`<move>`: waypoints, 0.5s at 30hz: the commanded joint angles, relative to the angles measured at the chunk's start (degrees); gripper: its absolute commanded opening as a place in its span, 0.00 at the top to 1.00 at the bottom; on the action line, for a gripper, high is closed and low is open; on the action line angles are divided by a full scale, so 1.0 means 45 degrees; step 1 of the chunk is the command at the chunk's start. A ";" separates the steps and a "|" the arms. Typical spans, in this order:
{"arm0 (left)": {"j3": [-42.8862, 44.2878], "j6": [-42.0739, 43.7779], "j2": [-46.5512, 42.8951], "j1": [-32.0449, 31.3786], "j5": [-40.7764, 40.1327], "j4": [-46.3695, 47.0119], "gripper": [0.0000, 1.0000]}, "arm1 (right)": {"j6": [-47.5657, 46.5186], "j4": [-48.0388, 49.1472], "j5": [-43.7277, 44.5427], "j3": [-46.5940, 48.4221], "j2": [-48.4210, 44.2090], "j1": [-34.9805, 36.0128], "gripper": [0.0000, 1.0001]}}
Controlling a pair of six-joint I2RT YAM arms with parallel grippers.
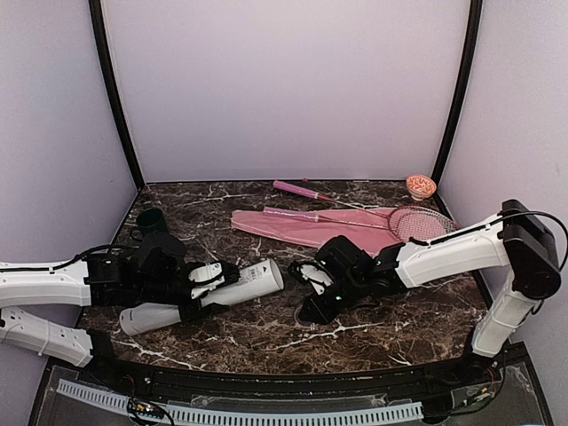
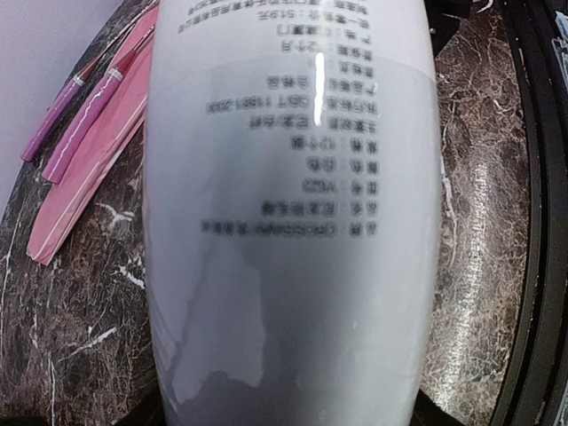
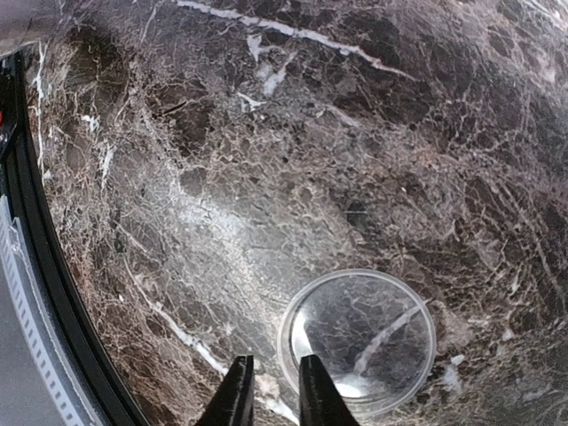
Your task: Pack up the badminton gear
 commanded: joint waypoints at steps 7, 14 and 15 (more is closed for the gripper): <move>-0.0077 -0.0145 0.0021 0.0030 0.0151 0.0139 0.57 | 0.0774 0.1031 0.0845 -0.0710 -0.1767 -0.0459 0.73; -0.0062 -0.0155 0.0068 0.0030 0.0154 0.0138 0.58 | 0.2313 0.3023 0.1920 -0.2556 -0.4082 -0.1942 0.66; -0.0067 -0.0160 0.0055 0.0030 0.0158 0.0141 0.58 | 0.2524 0.3132 0.2182 -0.2732 -0.4263 -0.2151 0.65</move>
